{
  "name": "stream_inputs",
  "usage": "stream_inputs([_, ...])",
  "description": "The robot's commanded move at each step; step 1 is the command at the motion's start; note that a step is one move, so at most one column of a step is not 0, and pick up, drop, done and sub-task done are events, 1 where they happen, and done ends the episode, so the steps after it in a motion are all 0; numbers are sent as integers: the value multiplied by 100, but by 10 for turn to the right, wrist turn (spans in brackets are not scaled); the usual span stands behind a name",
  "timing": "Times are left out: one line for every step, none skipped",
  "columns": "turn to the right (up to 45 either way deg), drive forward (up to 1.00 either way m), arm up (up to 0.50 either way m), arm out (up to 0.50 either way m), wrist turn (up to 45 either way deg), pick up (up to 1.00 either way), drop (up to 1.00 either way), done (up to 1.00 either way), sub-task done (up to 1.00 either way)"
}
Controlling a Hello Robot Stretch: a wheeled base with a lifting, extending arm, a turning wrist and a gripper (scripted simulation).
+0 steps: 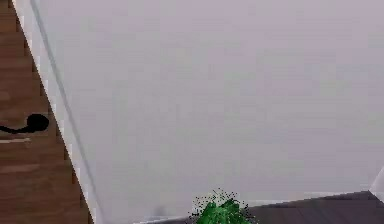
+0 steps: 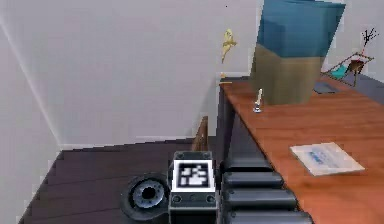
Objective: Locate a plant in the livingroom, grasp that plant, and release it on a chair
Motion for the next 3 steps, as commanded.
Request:
stream_inputs([450,0,0,0,0,0,0,0,0])
stream_inputs([330,0,0,0,0,0,0,0,0])
stream_inputs([0,15,0,0,0,0,0,0,0])
